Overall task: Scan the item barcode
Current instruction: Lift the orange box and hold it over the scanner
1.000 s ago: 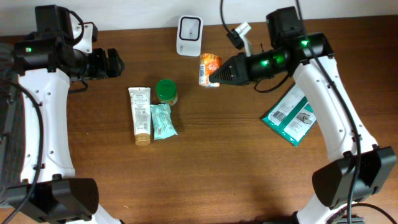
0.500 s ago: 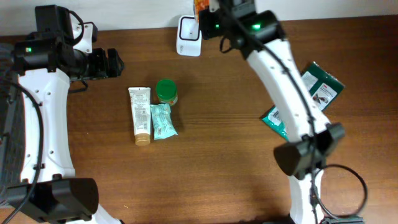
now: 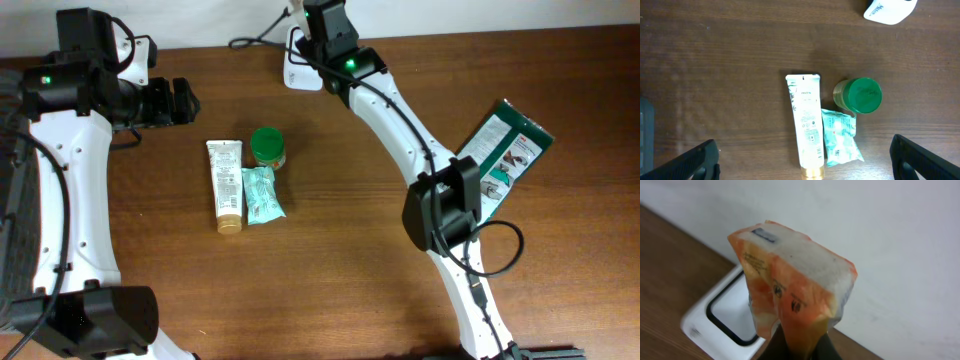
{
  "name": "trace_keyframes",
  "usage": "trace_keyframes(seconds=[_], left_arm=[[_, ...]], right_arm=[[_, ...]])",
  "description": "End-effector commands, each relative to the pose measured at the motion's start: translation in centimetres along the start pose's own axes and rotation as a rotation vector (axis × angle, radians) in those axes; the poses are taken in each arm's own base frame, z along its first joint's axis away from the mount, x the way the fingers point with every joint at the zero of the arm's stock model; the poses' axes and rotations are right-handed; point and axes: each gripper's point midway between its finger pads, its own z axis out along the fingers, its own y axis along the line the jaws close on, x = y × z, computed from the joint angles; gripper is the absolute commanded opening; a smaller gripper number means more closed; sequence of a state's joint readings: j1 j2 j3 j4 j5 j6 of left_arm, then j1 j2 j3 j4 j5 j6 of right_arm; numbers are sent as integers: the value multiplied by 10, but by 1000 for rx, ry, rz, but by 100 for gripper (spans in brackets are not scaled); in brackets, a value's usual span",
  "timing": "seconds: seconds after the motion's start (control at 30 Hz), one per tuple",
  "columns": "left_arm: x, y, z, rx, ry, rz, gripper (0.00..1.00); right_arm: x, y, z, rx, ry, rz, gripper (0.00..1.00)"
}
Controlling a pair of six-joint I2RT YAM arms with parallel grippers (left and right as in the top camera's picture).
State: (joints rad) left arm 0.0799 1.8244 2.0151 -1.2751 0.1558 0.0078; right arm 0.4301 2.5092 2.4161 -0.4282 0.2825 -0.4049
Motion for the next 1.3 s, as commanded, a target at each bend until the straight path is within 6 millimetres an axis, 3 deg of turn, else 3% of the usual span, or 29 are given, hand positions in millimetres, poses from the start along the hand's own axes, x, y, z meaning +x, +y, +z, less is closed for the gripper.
trace_keyframes(seconds=[0.0,0.3,0.63,0.8,0.93,1.0,1.07,1.17,1.27], left_arm=[[-5,1,-6,-2,-22,12,99],[-5,1,-6,-2,-22,12,99],[-5,1,-6,-2,-22,12,99],[-5,1,-6,-2,-22,12,99],[-5,1,-6,-2,-22,12,99],[-5,1,-6,-2,-22,12,99],[-5,1,-6,-2,-22,12,99],[-5,1,-6,-2,-22,12,99],[-5,1,-6,-2,-21,11,99]], right_arm=[[16,12,16,16,33,-152,4],[33,25,37,18,43,-323,4],[55,20,49,81,113,-475,4],[49,16,49,105,97,-467,4],[37,8,48,157,74,-592,6],[27,6,47,177,50,-661,14],[24,9,46,176,37,-670,15],[22,15,45,169,32,-657,14],[21,16,45,168,26,-603,5]])
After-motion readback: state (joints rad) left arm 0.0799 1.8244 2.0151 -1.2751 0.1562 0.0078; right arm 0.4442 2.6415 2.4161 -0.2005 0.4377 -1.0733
